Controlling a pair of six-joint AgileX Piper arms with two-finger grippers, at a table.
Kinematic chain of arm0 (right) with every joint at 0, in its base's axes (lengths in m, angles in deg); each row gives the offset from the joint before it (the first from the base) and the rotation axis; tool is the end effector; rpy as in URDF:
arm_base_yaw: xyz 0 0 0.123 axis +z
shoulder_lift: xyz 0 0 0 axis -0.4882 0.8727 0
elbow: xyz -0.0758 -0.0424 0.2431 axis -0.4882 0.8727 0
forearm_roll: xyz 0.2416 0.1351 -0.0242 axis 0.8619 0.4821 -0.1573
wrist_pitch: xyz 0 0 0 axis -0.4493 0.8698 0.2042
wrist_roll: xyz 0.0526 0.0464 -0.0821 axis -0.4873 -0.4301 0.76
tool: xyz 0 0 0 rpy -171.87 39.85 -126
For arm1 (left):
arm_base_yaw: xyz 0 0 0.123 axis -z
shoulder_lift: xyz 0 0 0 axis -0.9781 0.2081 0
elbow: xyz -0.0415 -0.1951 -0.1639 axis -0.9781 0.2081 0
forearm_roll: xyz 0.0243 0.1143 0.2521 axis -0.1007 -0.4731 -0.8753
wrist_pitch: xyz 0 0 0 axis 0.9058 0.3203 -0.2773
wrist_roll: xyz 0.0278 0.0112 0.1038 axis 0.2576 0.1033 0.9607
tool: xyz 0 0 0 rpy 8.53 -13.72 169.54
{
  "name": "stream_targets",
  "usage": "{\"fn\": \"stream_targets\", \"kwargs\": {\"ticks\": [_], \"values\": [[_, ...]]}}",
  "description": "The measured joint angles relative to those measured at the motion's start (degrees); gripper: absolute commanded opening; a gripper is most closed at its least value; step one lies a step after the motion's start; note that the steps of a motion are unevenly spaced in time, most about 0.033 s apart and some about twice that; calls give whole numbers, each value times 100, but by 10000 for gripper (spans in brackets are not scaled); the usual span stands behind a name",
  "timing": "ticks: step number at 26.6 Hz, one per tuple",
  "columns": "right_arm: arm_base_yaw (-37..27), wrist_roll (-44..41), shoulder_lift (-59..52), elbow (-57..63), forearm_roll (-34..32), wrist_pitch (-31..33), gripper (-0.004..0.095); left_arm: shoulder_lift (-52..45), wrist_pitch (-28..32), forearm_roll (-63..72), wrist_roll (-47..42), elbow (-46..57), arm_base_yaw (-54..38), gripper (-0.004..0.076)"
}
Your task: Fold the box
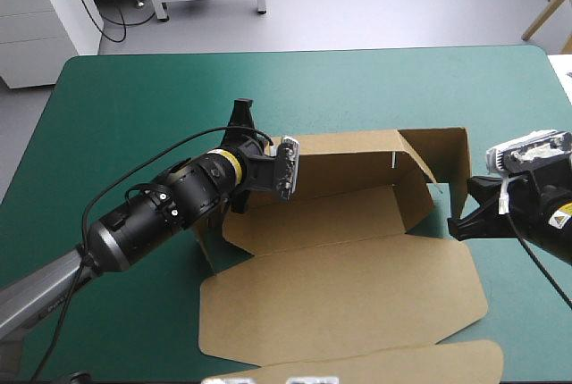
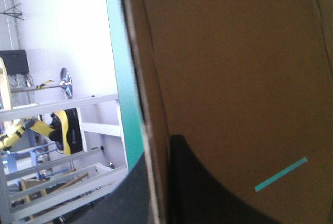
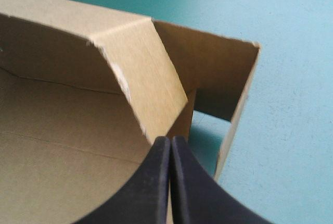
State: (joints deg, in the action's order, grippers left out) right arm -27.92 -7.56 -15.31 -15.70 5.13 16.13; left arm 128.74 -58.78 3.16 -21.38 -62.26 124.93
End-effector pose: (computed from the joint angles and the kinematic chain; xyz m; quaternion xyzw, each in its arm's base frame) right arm 0.1871 0.0310 0.3969 -0.1525 0.8674 0.0712 0.4684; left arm 0.2682 -0.2390 0.3137 0.6990 0.5413 0.2108 0.4170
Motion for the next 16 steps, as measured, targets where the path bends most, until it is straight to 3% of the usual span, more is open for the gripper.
{"fn": "stream_targets", "kwargs": {"ticks": [10,16], "values": [[0,-71,0,0,99,0,-19,96,133,-529,-403,136,425,-8],[0,-100,0,0,135,0,-19,341,33,-1411,-1689,148,437,-8]]}}
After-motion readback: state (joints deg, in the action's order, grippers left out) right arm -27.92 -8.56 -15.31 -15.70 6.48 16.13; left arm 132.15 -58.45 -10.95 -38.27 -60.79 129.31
